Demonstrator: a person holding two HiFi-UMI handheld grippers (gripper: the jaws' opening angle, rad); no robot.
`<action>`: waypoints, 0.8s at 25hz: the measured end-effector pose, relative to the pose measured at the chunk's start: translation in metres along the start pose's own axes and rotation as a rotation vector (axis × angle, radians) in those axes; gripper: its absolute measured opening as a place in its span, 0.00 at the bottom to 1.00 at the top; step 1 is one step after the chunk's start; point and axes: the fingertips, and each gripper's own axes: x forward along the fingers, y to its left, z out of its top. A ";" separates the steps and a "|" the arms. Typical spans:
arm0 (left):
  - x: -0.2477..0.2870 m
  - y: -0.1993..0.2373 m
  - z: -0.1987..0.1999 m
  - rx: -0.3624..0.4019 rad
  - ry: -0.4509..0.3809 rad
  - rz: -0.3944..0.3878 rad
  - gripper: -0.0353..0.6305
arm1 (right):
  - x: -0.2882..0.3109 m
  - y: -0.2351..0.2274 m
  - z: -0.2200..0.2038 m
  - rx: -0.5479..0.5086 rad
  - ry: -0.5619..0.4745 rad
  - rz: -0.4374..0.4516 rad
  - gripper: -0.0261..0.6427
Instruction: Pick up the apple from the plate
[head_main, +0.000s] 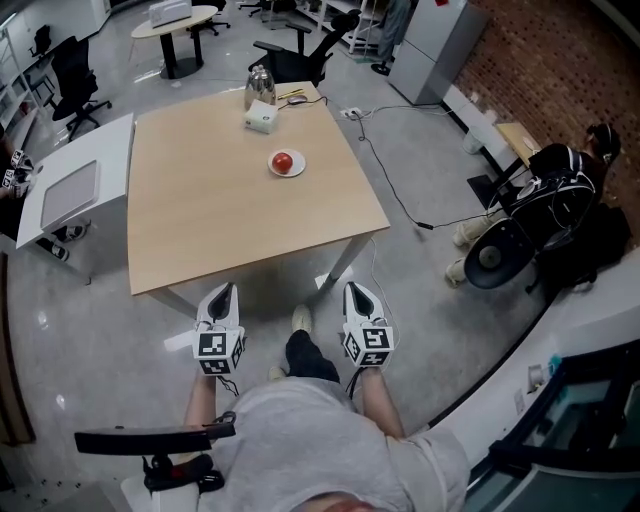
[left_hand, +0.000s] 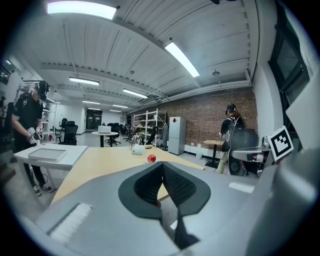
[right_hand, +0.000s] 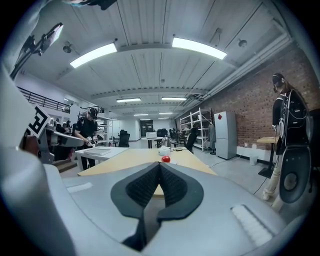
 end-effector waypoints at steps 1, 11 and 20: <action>0.006 0.004 0.000 -0.002 0.002 0.003 0.08 | 0.007 0.000 0.000 0.000 0.000 0.003 0.05; 0.069 0.025 0.013 0.030 0.018 0.014 0.08 | 0.083 -0.024 0.004 -0.001 0.010 0.027 0.05; 0.144 0.046 0.028 0.042 0.058 0.014 0.08 | 0.155 -0.054 0.007 0.034 0.041 0.021 0.05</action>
